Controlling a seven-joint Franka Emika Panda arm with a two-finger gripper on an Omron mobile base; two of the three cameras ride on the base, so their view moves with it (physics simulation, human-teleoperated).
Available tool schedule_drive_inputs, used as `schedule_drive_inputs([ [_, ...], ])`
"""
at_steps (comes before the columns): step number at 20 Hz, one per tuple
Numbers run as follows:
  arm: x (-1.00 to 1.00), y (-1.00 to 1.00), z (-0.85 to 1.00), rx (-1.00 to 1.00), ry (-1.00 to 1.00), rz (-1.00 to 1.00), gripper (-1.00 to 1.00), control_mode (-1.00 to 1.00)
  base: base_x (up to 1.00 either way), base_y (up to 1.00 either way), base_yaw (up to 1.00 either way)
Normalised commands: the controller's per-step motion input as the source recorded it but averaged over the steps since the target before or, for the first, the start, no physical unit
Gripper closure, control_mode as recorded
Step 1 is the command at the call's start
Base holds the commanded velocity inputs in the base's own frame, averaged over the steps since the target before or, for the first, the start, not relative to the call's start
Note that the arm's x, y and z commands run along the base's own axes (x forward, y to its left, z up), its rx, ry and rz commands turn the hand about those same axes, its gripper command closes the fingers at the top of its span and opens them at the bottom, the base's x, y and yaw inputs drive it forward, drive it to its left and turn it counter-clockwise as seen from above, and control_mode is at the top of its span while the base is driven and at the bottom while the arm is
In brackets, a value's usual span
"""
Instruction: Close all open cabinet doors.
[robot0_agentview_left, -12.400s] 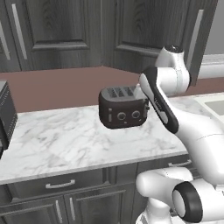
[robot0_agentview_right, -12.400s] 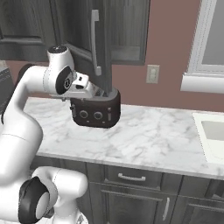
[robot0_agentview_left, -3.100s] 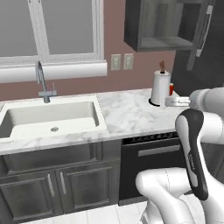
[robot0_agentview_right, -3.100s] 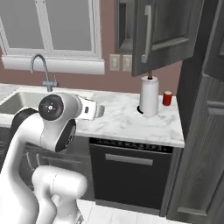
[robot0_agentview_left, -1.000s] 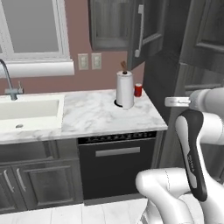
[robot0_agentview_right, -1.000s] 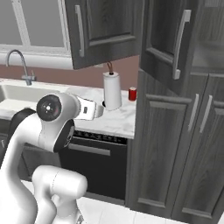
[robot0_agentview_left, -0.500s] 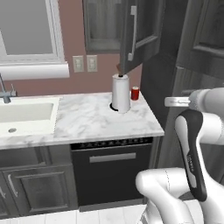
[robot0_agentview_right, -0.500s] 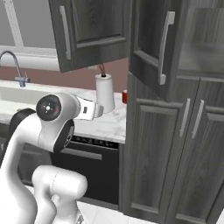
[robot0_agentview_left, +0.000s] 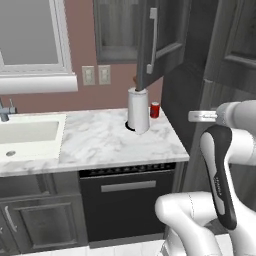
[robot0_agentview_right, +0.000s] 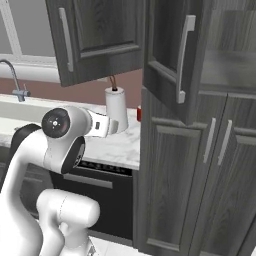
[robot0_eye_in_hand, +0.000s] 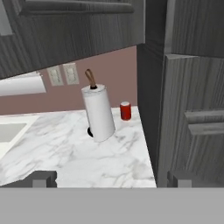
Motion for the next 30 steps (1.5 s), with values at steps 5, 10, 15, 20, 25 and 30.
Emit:
schedule_drive_inputs([
  [5,0.00,0.00,0.00,0.00,0.00,0.00,-1.00,1.00,0.38,0.00,0.00],
  [10,0.00,0.00,0.00,0.00,0.00,0.00,-1.00,1.00,0.34,0.00,0.00],
  [15,0.00,0.00,0.00,0.00,0.00,0.00,-1.00,1.00,0.33,-0.02,0.00],
  [20,0.00,0.00,0.00,0.00,0.00,0.00,-1.00,1.00,0.34,-0.08,0.00],
  [25,0.00,0.00,0.00,0.00,0.00,0.00,-1.00,1.00,0.13,-0.04,0.00],
  [30,0.00,0.00,0.00,0.00,0.00,0.00,-1.00,1.00,0.11,0.01,0.00],
])
